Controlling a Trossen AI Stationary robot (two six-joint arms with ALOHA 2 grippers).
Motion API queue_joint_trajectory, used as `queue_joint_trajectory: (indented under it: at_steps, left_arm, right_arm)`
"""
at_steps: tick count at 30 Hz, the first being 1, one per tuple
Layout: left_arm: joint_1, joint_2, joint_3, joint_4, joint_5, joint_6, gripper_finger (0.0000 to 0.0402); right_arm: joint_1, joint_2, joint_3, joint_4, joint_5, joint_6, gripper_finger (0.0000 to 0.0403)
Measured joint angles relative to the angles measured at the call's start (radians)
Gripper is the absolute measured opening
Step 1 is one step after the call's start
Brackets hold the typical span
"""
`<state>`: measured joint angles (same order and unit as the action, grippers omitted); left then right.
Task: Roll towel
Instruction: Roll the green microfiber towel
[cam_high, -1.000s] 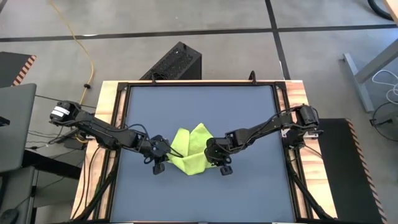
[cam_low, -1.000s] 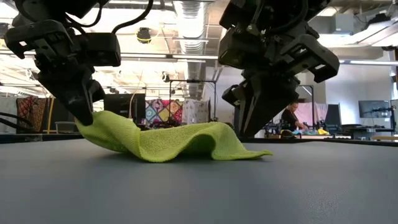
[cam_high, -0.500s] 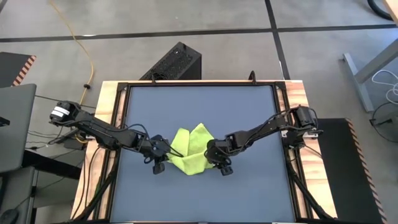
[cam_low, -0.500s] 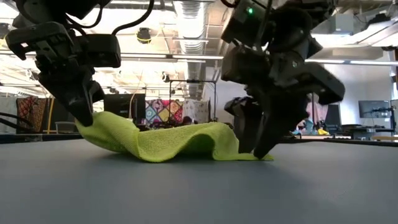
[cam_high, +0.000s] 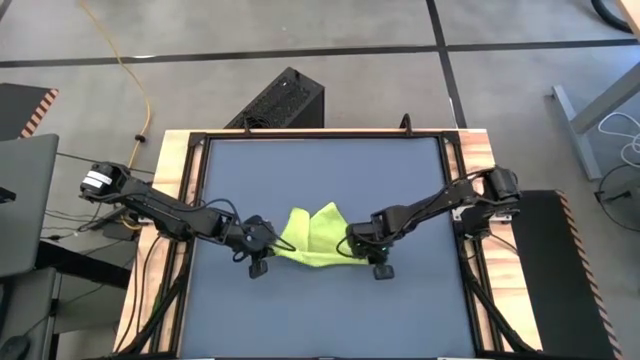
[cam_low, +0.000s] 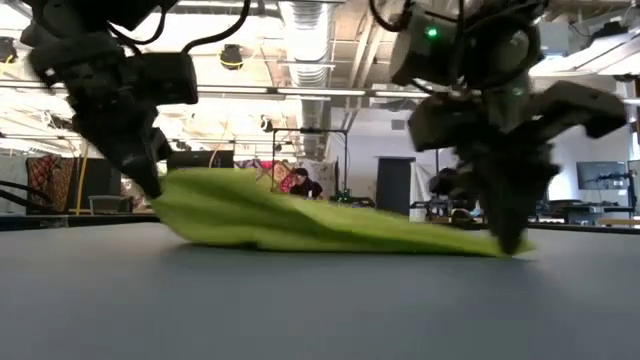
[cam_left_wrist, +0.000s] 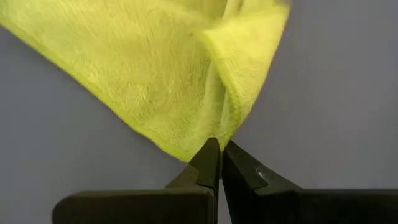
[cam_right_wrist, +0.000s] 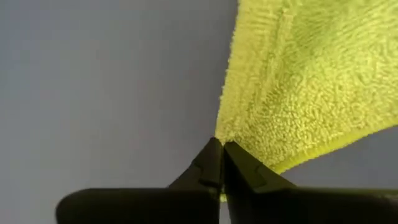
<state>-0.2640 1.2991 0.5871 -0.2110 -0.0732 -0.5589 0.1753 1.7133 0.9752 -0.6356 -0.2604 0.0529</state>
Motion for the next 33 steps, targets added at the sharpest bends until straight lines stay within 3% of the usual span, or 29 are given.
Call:
queue_joint_trajectory:
  at_steps: [4,8,13,17,20,22,25,33]
  left_arm:
    - [0.0,0.0,0.001,0.02,0.003,-0.005,0.0]
    - [-0.007,0.003,-0.001,0.107,0.049,0.031,0.0015]
    - [-0.004,0.005,-0.004,0.128,0.051,0.063,0.007]
    - [-0.009,0.018,0.0,0.335,0.051,0.247,0.0117]
    - [-0.02,0.071,0.001,0.416,0.091,0.442,0.0135]
    - [-0.015,0.122,0.009,0.442,0.151,0.489,0.0138]
    - [-0.003,0.226,0.052,0.473,0.239,0.481,0.0134]
    - [0.005,0.467,0.21,0.461,0.347,0.47,0.011]
  right_arm:
    - [0.005,-0.046,0.002,-0.081,-0.032,0.028,0.0011]
    - [0.01,-0.046,-0.001,-0.03,-0.043,0.03,0.0017]
    - [0.008,-0.019,0.0,-0.013,-0.036,0.048,0.0024]
    - [0.007,-0.001,0.002,0.019,-0.029,0.044,0.0019]
    - [0.005,0.016,0.002,0.027,-0.035,0.022,0.0021]
    - [0.005,0.018,0.002,0.029,-0.034,0.018,0.0022]
    - [0.005,0.019,0.003,0.029,-0.035,0.014,0.0022]
    - [0.006,0.019,0.003,-0.002,-0.035,-0.034,0.0022]
